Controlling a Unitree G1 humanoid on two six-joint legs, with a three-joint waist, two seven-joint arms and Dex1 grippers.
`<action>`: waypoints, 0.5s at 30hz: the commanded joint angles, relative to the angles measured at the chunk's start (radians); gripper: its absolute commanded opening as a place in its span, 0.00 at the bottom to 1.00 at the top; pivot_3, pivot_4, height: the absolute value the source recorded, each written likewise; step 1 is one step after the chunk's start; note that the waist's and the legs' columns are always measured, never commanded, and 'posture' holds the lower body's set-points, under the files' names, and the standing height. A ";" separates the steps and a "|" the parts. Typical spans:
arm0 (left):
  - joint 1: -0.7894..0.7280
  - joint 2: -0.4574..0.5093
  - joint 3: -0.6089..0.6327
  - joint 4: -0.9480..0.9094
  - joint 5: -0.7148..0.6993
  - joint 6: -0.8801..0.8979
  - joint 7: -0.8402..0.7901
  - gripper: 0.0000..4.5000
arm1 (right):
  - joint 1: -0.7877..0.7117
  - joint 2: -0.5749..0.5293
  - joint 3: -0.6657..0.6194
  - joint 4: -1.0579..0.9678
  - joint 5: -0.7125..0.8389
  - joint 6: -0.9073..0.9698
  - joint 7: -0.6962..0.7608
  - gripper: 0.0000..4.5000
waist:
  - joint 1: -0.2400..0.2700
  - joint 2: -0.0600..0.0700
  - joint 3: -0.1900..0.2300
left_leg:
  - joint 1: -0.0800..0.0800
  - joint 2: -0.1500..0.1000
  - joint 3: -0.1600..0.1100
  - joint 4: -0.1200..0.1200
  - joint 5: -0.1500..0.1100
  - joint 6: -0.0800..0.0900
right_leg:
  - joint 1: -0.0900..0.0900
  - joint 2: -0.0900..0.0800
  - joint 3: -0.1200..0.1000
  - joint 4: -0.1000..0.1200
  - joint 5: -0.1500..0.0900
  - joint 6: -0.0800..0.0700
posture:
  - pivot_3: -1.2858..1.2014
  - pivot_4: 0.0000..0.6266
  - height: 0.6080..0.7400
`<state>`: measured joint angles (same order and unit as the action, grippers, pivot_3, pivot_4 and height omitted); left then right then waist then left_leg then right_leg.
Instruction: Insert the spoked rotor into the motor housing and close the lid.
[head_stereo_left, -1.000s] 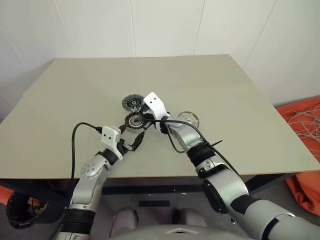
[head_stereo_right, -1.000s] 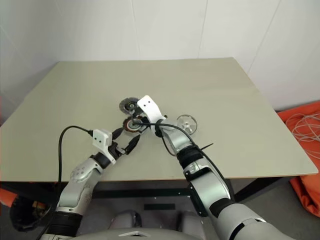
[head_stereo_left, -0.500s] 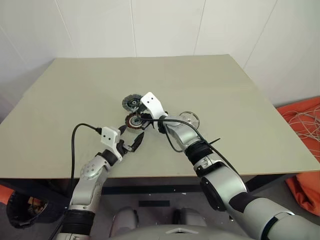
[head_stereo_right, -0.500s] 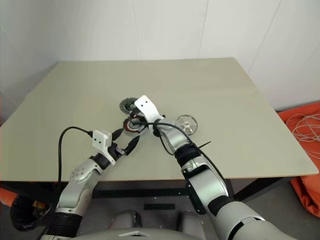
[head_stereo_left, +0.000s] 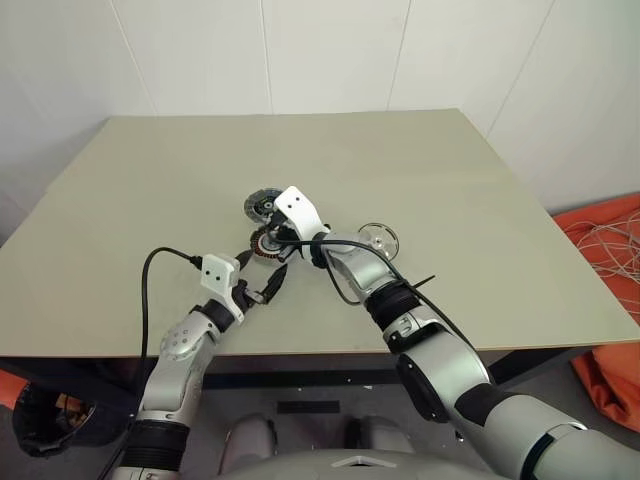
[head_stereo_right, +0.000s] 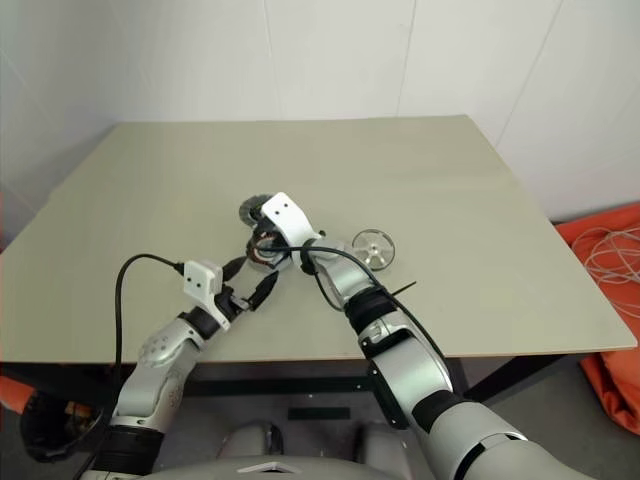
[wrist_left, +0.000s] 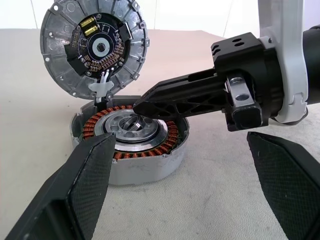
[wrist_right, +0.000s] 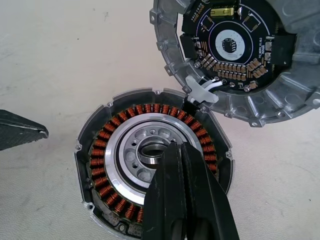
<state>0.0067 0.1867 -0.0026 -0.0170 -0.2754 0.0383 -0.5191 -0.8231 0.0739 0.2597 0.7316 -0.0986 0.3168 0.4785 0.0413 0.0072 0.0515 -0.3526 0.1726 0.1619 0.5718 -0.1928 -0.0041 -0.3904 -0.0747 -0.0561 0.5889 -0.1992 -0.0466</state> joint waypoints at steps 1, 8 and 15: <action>-0.007 -0.003 0.008 -0.013 -0.005 -0.032 -0.002 1.00 | -0.033 0.008 0.000 -0.012 0.000 -0.013 0.002 0.01 | 0.000 0.000 0.000 | 0.000 0.000 0.000 0.000 0.000 0.000 | 0.000 0.000 0.000 0.000 0.000 0.000 | 0.52 0.00 1.00; -0.008 -0.008 0.002 -0.001 -0.001 -0.043 -0.002 1.00 | -0.010 0.009 -0.039 -0.070 0.036 -0.052 -0.006 0.01 | 0.000 0.000 0.000 | 0.000 0.000 0.000 0.000 0.000 0.000 | 0.000 0.000 0.000 0.000 0.000 0.000 | 0.52 0.00 1.00; -0.017 -0.006 0.004 0.011 -0.003 -0.043 -0.007 1.00 | 0.018 0.019 -0.003 -0.115 0.036 -0.034 0.056 0.01 | 0.000 0.000 0.000 | 0.000 0.000 0.000 0.000 0.000 0.000 | 0.000 0.000 0.000 0.000 0.000 0.000 | 0.52 0.00 1.00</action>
<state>0.0052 0.1789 -0.0053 0.0091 -0.2731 0.0173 -0.5197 -0.7974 0.0834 0.2511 0.6646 -0.0742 0.2908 0.5252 0.0415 0.0072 0.0515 -0.3526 0.1727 0.1619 0.5717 -0.1928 -0.0041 -0.3905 -0.0747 -0.0560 0.5889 -0.1992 -0.0466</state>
